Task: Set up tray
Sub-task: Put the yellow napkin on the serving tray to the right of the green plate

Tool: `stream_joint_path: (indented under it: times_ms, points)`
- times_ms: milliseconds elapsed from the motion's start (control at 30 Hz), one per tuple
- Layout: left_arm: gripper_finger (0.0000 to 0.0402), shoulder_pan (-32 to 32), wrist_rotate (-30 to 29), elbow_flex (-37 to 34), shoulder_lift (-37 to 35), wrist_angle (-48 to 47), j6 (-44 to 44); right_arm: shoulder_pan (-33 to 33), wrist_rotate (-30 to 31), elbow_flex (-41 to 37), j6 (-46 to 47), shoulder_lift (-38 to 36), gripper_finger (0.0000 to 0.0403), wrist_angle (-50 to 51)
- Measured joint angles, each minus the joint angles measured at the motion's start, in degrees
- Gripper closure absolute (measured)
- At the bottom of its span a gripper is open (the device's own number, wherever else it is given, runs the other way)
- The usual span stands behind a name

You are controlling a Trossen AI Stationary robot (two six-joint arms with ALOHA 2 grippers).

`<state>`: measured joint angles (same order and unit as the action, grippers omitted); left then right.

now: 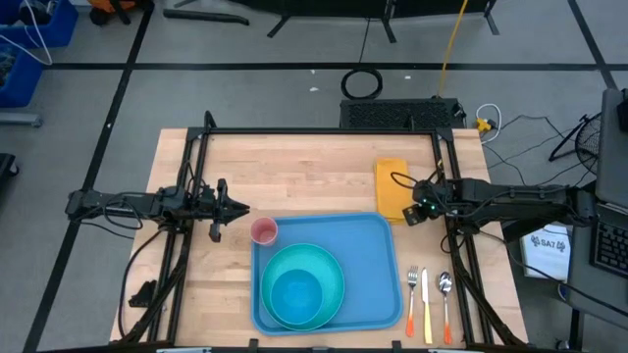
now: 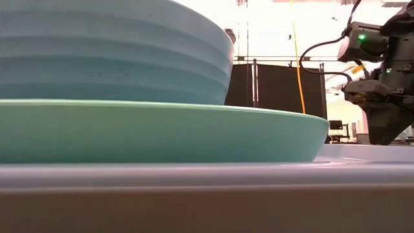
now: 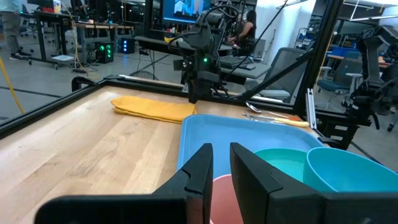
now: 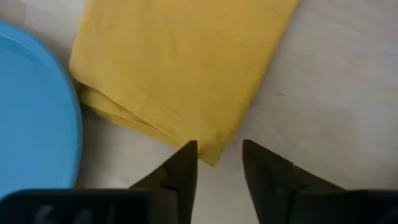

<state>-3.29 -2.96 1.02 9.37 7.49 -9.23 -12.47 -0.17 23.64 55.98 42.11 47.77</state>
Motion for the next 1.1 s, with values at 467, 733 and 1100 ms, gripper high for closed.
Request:
stream_joint_path:
  times_ms: [467, 733, 1100]
  points:
    - [0.0344, 0.0, 0.0, 0.0, 0.0, 0.0, 0.0, 0.0, 0.1, -2.1, 3.1, 0.0, 0.025, -3.7]
    - [0.0344, 0.0, 0.0, 0.0, 0.0, 0.0, 0.0, 0.0, -1.9, -7.5, 5.7, -0.1, 0.0246, -12.8]
    - [0.0344, 0.0, 0.0, 0.0, 0.0, 0.0, 0.0, 0.0, -1.8, -7.8, 6.0, -0.5, 0.0255, -16.6]
